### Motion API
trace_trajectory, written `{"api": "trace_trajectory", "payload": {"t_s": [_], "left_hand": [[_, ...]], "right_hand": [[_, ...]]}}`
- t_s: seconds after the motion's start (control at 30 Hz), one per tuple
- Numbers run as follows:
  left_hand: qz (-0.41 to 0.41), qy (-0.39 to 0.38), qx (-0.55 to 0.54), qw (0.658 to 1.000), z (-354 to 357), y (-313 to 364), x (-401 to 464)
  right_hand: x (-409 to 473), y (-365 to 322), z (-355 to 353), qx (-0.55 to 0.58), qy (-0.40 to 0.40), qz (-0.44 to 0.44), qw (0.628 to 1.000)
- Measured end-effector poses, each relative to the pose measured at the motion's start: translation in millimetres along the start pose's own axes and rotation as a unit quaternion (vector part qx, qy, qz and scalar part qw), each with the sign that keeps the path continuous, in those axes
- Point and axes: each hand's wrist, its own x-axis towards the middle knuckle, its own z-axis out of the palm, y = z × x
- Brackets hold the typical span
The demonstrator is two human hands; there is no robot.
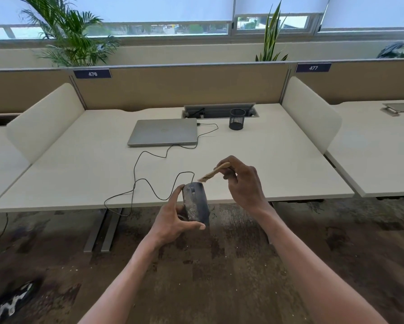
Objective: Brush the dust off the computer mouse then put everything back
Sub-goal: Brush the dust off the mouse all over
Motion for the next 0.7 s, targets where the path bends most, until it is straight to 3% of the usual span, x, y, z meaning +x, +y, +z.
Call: {"api": "trace_trajectory", "payload": {"t_s": [0.27, 0.47, 0.7], "left_hand": [[-0.017, 0.033, -0.001, 0.999, -1.6, -4.1, 7.3], [-0.018, 0.047, -0.015, 0.999, -1.2, -3.4, 10.6], [-0.003, 0.03, -0.007, 1.0, -1.4, 2.2, 11.0]], "right_hand": [[-16.5, 13.5, -12.7, 0.077, -0.054, 0.053, 0.994], [-29.7, 23.0, -27.4, 0.075, -0.158, 0.082, 0.981], [-22.7, 20.5, -21.8, 0.055, -0.073, 0.072, 0.993]]}}
